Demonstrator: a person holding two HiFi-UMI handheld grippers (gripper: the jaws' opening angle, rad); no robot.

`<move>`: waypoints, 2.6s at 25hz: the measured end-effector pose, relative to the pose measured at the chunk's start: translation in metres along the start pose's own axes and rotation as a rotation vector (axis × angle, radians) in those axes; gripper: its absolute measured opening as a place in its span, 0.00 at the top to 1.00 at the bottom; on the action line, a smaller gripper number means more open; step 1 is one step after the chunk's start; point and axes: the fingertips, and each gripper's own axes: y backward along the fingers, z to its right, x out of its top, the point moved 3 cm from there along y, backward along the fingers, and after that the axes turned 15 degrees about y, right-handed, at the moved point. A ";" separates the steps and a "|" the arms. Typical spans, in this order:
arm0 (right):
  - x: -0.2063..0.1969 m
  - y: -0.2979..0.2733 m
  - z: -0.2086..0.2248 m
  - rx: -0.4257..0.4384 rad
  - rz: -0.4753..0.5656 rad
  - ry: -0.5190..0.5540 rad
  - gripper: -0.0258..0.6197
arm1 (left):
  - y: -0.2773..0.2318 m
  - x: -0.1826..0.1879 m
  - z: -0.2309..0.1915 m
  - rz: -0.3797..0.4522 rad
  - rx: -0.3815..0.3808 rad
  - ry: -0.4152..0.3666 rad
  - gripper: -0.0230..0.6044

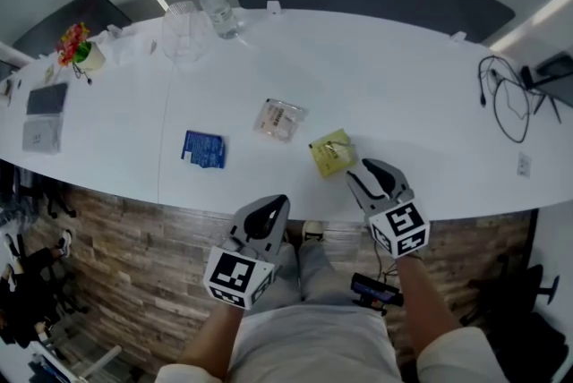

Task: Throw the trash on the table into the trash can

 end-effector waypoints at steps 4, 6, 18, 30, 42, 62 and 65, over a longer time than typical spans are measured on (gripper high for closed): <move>-0.017 -0.016 0.005 -0.004 -0.043 -0.015 0.65 | -0.001 -0.006 -0.005 -0.011 0.011 0.012 0.96; -0.023 -0.025 0.008 0.000 -0.062 -0.020 0.63 | -0.001 -0.006 -0.008 -0.019 0.027 0.022 0.96; -0.055 -0.065 0.013 0.034 -0.188 -0.005 0.62 | -0.011 -0.019 -0.020 -0.047 0.050 0.058 0.96; -0.058 -0.070 0.012 0.045 -0.223 -0.021 0.88 | -0.006 -0.023 -0.028 -0.037 0.062 0.070 0.96; -0.038 -0.041 0.004 0.082 -0.149 -0.052 0.88 | 0.012 -0.010 -0.024 0.011 0.093 0.041 0.96; 0.028 0.005 -0.049 0.226 -0.016 0.026 0.88 | 0.087 -0.007 -0.002 0.184 0.228 0.085 0.96; 0.042 0.000 -0.067 0.264 0.001 0.055 0.88 | 0.112 -0.011 -0.008 0.222 0.265 0.099 0.96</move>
